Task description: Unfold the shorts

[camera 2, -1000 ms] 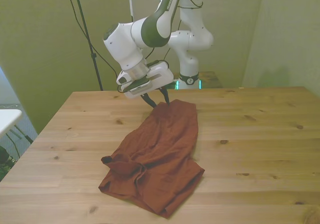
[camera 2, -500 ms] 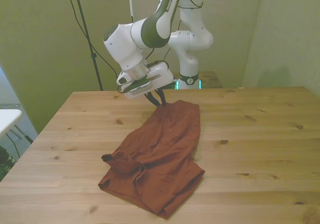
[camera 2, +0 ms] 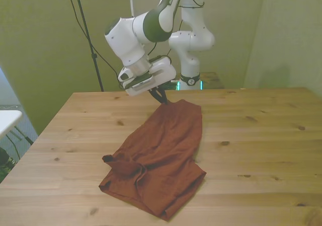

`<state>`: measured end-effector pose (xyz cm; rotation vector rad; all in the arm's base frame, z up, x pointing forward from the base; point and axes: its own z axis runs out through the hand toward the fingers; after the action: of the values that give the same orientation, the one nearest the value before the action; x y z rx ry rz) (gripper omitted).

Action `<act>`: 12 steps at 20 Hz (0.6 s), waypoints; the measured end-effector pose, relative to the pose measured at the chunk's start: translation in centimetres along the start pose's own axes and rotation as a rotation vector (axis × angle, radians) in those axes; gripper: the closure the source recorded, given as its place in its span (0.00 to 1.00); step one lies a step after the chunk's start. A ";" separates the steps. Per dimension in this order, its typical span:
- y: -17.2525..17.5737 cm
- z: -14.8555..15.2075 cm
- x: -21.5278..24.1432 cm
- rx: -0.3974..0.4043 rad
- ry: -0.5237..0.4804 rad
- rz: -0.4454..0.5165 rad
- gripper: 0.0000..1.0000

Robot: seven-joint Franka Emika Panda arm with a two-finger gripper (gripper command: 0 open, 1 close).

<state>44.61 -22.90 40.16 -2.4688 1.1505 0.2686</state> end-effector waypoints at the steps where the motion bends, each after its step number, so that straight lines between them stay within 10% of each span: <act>1: -0.7 -0.6 -0.7 0.004 0.008 -0.018 1.00; 12: -11.7 -0.4 -6.2 -0.034 0.029 -0.180 1.00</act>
<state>49.58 -12.01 45.82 -2.5937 0.9344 0.2025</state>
